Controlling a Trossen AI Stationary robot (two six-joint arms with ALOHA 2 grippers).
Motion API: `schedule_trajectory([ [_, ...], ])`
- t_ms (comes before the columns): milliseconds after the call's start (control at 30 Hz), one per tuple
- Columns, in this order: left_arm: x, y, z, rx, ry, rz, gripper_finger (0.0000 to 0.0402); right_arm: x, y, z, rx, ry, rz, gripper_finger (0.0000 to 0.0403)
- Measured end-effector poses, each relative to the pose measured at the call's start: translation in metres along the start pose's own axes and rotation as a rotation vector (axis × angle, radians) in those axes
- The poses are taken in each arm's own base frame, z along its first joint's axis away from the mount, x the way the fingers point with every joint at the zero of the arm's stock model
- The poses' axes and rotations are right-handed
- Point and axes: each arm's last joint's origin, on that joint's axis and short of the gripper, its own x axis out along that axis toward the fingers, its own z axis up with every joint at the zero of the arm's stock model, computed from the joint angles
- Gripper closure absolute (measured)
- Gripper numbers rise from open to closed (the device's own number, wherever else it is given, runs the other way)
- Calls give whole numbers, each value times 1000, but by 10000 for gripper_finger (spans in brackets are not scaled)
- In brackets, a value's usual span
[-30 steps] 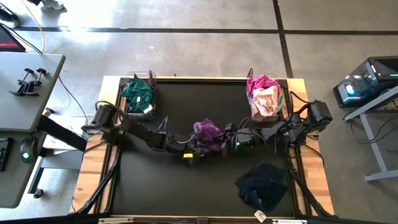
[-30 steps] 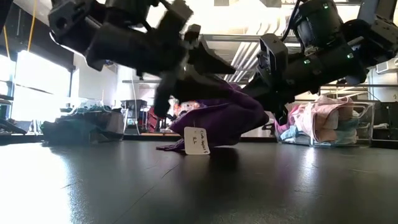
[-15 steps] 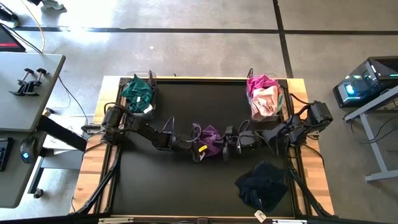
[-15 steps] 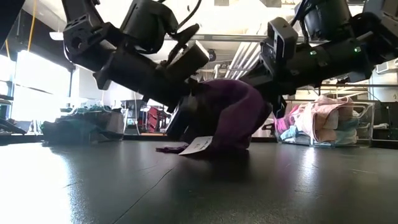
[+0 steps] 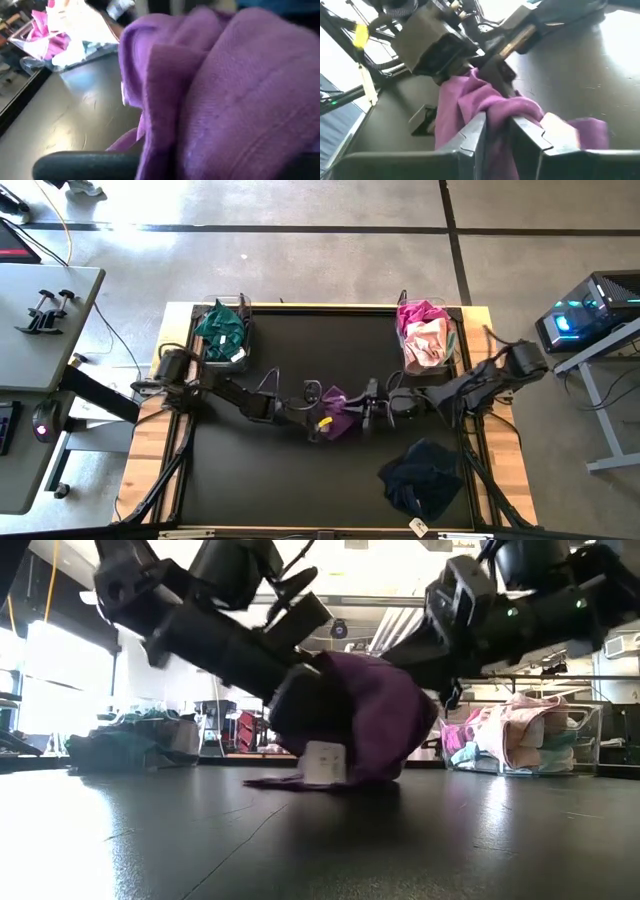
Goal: Sort towels by color in basket
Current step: Put the violet microfiber cloth into the left transparent bin
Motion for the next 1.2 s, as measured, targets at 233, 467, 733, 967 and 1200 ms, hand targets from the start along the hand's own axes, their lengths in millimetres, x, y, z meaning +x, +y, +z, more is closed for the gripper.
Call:
schedule_trajectory([
  [233, -62, 9, 31, 75, 199, 160, 395, -25, 14, 9, -85, -13, -153, 325],
  [467, -148, 110, 24, -15, 519, 678, 395, -34, 27, 5, -162, -85, -259, 325],
  [733, -226, 221, 22, -66, 740, 1123, 395, -33, 27, 3, -165, -85, -271, 325],
  [967, -231, 257, 7, -93, 871, 1077, 396, -31, 24, 5, -153, -92, -284, 325],
  [1200, -209, 258, -34, -418, 1052, 717, 396, -32, 25, 5, -148, -90, -277, 325],
])
